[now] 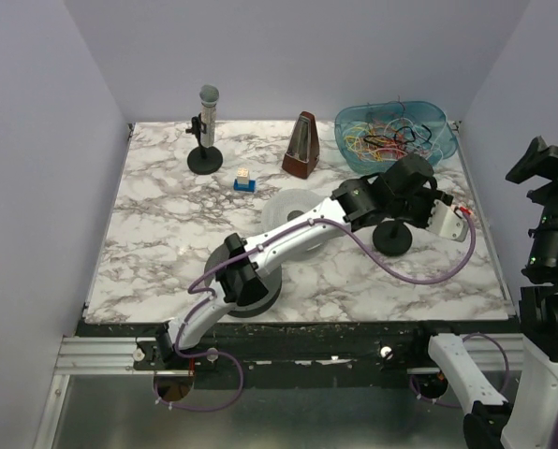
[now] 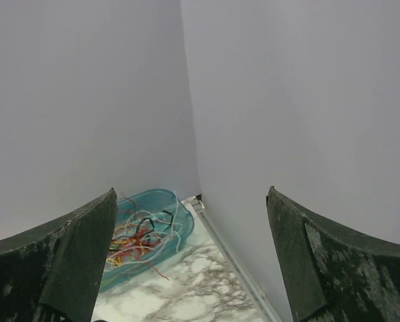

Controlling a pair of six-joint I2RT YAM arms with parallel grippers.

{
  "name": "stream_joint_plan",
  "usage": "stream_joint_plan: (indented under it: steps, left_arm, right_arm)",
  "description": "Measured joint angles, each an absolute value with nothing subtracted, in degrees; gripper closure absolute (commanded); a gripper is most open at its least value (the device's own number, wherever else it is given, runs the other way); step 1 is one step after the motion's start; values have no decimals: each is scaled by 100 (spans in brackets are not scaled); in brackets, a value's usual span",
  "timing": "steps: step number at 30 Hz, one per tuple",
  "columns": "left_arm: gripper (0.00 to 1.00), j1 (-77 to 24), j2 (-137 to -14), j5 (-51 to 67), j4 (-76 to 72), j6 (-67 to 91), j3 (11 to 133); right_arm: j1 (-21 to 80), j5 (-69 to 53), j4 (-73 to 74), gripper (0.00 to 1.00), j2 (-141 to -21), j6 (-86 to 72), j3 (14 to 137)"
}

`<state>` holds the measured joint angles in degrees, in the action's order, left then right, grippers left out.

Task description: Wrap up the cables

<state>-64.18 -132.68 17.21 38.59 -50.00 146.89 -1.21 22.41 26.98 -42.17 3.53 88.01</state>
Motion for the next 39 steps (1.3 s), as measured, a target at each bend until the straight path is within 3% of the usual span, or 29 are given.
stream_joint_plan:
  steps: [13,14,18,19,29,39]
  left_arm:
    - [100,-6753,-13891,1737,3024,-5721,14809]
    - [90,-6753,-13891,1761,2978,-5734,14789]
    - [30,-6753,-13891,1767,2838,-5730,14722]
    - [2,-6751,-13891,1763,2816,-5730,14717]
    - [1,-6746,-13891,1706,2429,-5522,14730]
    - [1,-6746,-13391,1949,3929,-4919,14700]
  right_arm:
    - [-121,2305,2993,0,-4003,764,8698]
    - [-121,2296,2995,0,-4005,762,8676]
    - [-121,2204,3011,0,-4034,762,8593]
    - [-121,2165,3013,0,-4045,762,8586]
    - [-121,1804,3151,0,-4123,762,8514]
    - [-121,1070,3284,0,-4180,757,8433]
